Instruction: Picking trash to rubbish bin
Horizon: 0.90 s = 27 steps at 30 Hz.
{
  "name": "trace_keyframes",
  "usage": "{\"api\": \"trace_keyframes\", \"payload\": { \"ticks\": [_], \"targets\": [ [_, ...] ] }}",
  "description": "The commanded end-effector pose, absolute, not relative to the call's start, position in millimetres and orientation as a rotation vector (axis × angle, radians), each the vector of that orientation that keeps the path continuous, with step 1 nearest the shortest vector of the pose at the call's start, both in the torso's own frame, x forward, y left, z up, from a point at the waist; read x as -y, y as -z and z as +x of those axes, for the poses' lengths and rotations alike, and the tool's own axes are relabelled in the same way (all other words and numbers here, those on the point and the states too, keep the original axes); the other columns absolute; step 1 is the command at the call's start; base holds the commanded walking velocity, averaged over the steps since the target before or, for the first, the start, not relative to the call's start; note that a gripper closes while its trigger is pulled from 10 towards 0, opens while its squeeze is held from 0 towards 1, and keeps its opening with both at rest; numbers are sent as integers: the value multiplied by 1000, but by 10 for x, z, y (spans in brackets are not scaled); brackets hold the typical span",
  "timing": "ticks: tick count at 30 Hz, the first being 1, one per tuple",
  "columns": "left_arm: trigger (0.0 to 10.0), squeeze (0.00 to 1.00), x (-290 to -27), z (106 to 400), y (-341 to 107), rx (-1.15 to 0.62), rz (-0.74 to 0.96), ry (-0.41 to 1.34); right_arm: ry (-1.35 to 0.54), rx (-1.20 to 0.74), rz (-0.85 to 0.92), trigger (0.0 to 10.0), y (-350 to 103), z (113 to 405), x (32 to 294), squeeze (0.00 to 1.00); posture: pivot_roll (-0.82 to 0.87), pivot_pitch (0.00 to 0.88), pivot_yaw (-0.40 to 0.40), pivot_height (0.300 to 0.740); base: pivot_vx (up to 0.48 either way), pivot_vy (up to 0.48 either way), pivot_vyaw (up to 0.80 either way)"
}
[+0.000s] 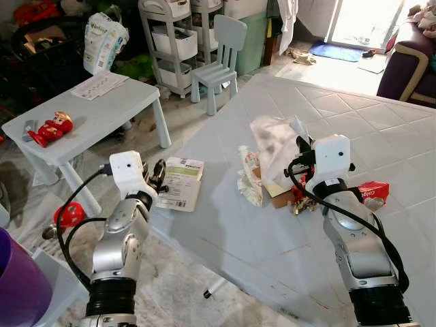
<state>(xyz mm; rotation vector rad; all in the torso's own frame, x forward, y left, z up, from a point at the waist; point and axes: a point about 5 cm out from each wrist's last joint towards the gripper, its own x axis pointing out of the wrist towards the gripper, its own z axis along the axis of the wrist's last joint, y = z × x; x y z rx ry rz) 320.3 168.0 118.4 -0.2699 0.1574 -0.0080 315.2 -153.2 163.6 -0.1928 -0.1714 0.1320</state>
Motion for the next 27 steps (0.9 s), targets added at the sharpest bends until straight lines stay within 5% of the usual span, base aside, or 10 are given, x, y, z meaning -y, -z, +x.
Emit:
{"api": "trace_keyframes", "payload": {
  "ticks": [1, 19, 20, 21, 27],
  "targets": [
    [10000, 1000, -1716, 3190, -1221, -158, -289, -14, -141, 174, -194, 0, -1638, 3161, 1509, 0, -37, 0, -1, 740, 0, 0, 0],
    [10000, 1000, -1623, 3205, -1093, -351, -363, 60, -139, 174, -199, 0, -1638, 3151, 1516, 0, -42, 0, 3, 740, 0, 0, 0],
    [10000, 839, -1619, 3205, -1089, -355, -356, 63, -138, 173, -200, 0, -1636, 3150, 1517, 0, -43, 0, 3, 740, 0, 0, 0],
    [10000, 0, -1617, 3203, -1076, -366, -351, 64, -138, 173, -200, 0, -1637, 3149, 1518, 0, -44, 0, 3, 740, 0, 0, 0],
    [10000, 0, -1608, 3183, -1014, -417, -359, 72, -135, 171, -203, 0, -1634, 3143, 1532, 0, -46, 0, 4, 740, 0, 0, 0]
  ]
}}
